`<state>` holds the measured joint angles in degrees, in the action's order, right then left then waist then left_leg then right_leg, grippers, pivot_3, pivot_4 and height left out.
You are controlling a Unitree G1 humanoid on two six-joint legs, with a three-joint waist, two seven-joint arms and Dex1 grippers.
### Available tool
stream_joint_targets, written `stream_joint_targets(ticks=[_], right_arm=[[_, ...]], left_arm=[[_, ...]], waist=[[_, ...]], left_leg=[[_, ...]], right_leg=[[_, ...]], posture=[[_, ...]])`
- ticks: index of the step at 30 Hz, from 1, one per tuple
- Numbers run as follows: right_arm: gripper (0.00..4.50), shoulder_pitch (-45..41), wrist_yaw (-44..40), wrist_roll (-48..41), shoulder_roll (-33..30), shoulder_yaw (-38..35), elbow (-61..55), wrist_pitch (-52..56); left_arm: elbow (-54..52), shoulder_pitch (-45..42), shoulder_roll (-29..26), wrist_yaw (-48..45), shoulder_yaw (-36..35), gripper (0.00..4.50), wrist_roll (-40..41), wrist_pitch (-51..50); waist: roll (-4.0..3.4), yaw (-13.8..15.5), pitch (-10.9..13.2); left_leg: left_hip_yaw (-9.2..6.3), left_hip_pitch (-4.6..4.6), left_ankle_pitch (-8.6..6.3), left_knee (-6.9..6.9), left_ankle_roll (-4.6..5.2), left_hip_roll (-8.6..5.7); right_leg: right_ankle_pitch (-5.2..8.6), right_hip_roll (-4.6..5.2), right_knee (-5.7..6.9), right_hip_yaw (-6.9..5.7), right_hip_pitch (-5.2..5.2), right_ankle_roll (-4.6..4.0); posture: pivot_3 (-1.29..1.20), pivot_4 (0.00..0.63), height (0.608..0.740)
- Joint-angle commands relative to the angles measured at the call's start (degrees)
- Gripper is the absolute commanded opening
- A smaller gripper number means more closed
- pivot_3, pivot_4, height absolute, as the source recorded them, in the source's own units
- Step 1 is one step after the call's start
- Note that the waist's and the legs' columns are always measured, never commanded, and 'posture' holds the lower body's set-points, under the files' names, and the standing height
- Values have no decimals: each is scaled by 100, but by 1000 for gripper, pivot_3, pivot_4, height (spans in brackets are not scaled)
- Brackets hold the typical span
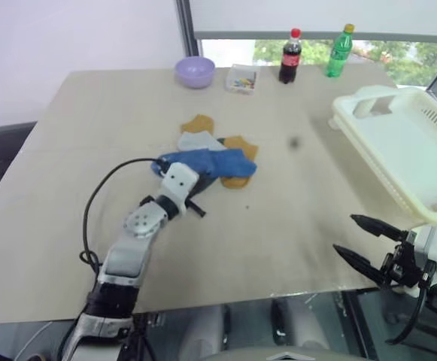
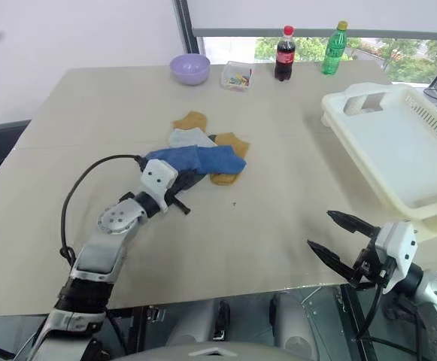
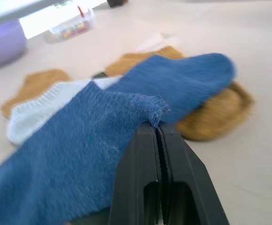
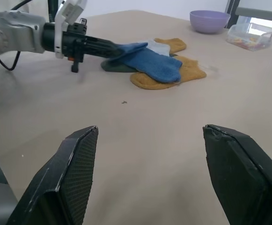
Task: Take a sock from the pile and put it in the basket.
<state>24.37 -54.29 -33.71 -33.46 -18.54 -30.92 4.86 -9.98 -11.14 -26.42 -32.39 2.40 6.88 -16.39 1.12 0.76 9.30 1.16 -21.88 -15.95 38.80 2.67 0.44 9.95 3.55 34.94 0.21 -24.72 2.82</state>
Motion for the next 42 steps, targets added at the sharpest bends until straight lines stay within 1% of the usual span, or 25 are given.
stream_joint_targets(ticks=[1,3,5,8,9,12,16,17,19,22,24,26,28,31,32,33,35,36,38,41,42], right_arm=[[3637,-28,4,-10,-27,-79,-47,-100],[3637,-64,10,10,-31,-59,-20,-98],[3637,-95,26,38,-25,-22,-13,-91],[3637,-80,89,179,-133,18,-28,67],[3637,-88,109,300,-191,55,4,102],[3637,-170,258,491,-217,179,105,206],[3637,-293,584,681,-206,278,139,420],[3637,-327,665,740,-208,301,144,483],[3637,-397,855,816,-186,364,118,645],[3637,-463,1080,743,-84,513,-47,915],[3637,-480,1162,619,-34,648,-172,1148],[3637,-614,1308,608,113,930,-240,1319],[3637,-786,1566,504,248,1194,-315,1774],[3637,-1022,1857,258,385,1451,-401,2417],[3637,-1117,1983,201,405,1551,-411,2704],[3637,-1347,2315,83,486,1666,-313,3351],[3637,-1762,2836,-169,768,1765,-93,4235],[3637,-1885,2940,-285,882,1766,-33,4463],[3637,-1997,2899,-360,888,1835,-32,4688],[3637,-2092,2943,-375,873,1998,-22,4973],[3392,-2114,2955,-377,902,2048,-19,5001]], left_arm=[[-1177,355,-401,-680,197,72,701,-1137],[-1650,467,-586,-940,399,72,1071,-1827],[-1948,378,-590,-1066,589,72,1450,-2404],[-2098,1,-278,-1027,809,72,1904,-3017],[-2018,-173,-97,-977,907,72,1978,-3134],[-1690,-623,356,-782,1228,72,1997,-3447],[-1487,-921,609,-638,1695,72,1759,-3382],[-1460,-946,660,-637,1722,613,1800,-3411],[-1444,-967,654,-692,1741,1290,1895,-3520],[-1439,-1012,542,-753,1703,2490,1963,-3682],[-1504,-1038,497,-865,1559,2490,2150,-3759],[-1522,-1233,580,-962,1029,2490,2770,-4164],[-1340,-1501,617,-954,538,2490,3209,-4524],[-955,-1774,531,-869,224,2490,3358,-4771],[-823,-1808,410,-869,299,2490,3181,-4651],[-590,-1833,234,-905,429,2490,2910,-4458],[-110,-1871,-8,-965,559,2490,2577,-4154],[81,-1887,-85,-978,588,2490,2491,-4095],[272,-1858,-194,-1068,647,2490,2388,-3971],[323,-1705,-379,-1306,781,2490,2322,-3885],[332,-1638,-438,-1374,841,2530,2283,-3844]], waist=[[-2,-2,0],[-2,5,0],[-3,29,1],[-3,27,1],[-3,19,1],[-1,5,-1],[-3,-15,-1],[-3,-10,-1],[-3,-5,-1],[-3,-6,-1],[-4,-6,-1],[-1,-10,1],[1,-8,3],[-2,-8,1],[-5,-9,0],[0,-21,0],[6,-61,5],[9,-60,7],[10,-56,7],[16,-52,5],[17,-55,5]], left_leg=[[1,0,0,0,0,2],[2,0,0,0,0,2],[1,0,0,2,0,0],[-4,-3,0,17,0,0],[-5,-5,0,25,0,-1],[-5,-5,0,33,0,-6],[-1,-2,0,33,1,-11],[-3,-3,0,33,1,-9],[-4,-4,0,33,1,-6],[-5,-2,0,33,1,-4],[-5,-2,0,33,1,-2],[-5,-3,0,34,1,5],[-6,-7,0,37,1,10],[-7,-3,0,43,1,6],[-6,-2,0,43,1,6],[-3,-2,0,42,1,-5],[2,-1,0,43,1,-5],[4,-2,0,43,1,-5],[0,-1,0,44,1,-5],[0,-2,0,44,0,0],[2,-3,0,43,0,5]], right_leg=[[1,0,0,0,-1,0],[1,1,0,0,-1,1],[1,4,1,0,0,1],[1,3,4,-4,3,2],[1,2,8,-4,3,2],[-1,0,11,-3,6,4],[0,-19,12,9,6,3],[-1,-26,11,11,6,2],[-1,-30,12,14,3,2],[-1,-34,13,16,3,1],[0,-36,15,18,2,1],[0,-36,14,19,1,1],[0,-38,15,20,-1,1],[0,-40,29,29,0,1],[0,-40,30,30,-1,1],[1,-40,32,36,-2,1],[0,-47,40,45,-7,-1],[0,-47,45,47,-11,-1],[1,-49,53,47,-14,-3],[1,-47,49,46,-13,-2],[1,-44,47,48,-13,-2]], posture=[[0,150,735],[0,150,735],[0,150,735],[0,150,735],[0,150,735],[0,150,735],[0,150,735],[0,150,735],[0,150,735],[0,150,735],[0,150,735],[0,150,735],[0,150,735],[0,150,735],[0,150,735],[0,150,735],[0,150,735],[0,150,735],[0,150,735],[0,150,735],[0,150,735]])
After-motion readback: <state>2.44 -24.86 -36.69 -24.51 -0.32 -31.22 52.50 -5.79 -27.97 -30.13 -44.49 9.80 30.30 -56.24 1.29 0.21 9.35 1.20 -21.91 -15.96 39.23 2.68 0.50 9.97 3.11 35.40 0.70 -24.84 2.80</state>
